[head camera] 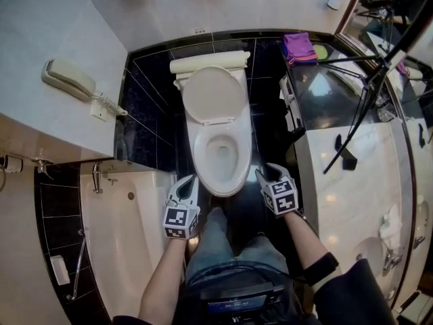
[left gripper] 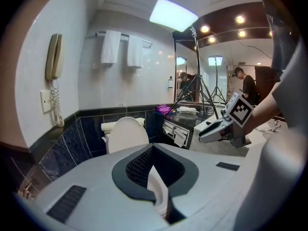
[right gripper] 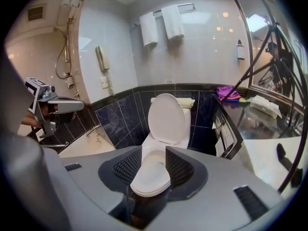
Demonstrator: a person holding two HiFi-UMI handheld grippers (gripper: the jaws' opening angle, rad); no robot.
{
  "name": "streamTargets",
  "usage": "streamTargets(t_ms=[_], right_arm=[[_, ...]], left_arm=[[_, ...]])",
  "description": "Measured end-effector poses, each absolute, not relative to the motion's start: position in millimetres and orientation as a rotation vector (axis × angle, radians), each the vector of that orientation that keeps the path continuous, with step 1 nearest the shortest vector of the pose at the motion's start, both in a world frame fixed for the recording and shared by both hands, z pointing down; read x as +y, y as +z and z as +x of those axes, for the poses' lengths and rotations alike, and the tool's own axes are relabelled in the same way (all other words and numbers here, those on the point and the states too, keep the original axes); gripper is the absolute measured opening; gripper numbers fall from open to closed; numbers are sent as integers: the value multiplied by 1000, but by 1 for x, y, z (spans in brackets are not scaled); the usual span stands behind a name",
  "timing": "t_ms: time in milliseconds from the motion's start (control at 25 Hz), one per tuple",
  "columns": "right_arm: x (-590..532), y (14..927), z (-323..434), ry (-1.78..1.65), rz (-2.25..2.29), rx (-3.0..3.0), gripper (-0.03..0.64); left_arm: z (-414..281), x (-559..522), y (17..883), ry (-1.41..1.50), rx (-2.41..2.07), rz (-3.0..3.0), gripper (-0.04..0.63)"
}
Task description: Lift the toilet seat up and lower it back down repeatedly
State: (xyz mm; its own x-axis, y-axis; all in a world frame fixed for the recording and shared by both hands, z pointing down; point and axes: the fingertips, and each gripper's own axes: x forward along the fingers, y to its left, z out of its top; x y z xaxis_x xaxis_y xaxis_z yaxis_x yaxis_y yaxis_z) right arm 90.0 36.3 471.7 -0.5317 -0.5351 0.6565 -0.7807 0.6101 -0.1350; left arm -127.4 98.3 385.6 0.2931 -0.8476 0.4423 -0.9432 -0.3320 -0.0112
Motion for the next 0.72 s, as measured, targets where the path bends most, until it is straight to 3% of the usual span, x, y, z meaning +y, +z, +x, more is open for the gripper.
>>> streamTargets(t_ms=[320, 720], right_arm=[[18, 600, 108, 897, 1098, -2170, 213], [32, 802, 94, 1417, 1088, -2044, 213]], left_arm=[[-113, 62, 474, 546, -1545, 2382, -9], [-79, 52, 597, 519, -1545, 2400, -9]])
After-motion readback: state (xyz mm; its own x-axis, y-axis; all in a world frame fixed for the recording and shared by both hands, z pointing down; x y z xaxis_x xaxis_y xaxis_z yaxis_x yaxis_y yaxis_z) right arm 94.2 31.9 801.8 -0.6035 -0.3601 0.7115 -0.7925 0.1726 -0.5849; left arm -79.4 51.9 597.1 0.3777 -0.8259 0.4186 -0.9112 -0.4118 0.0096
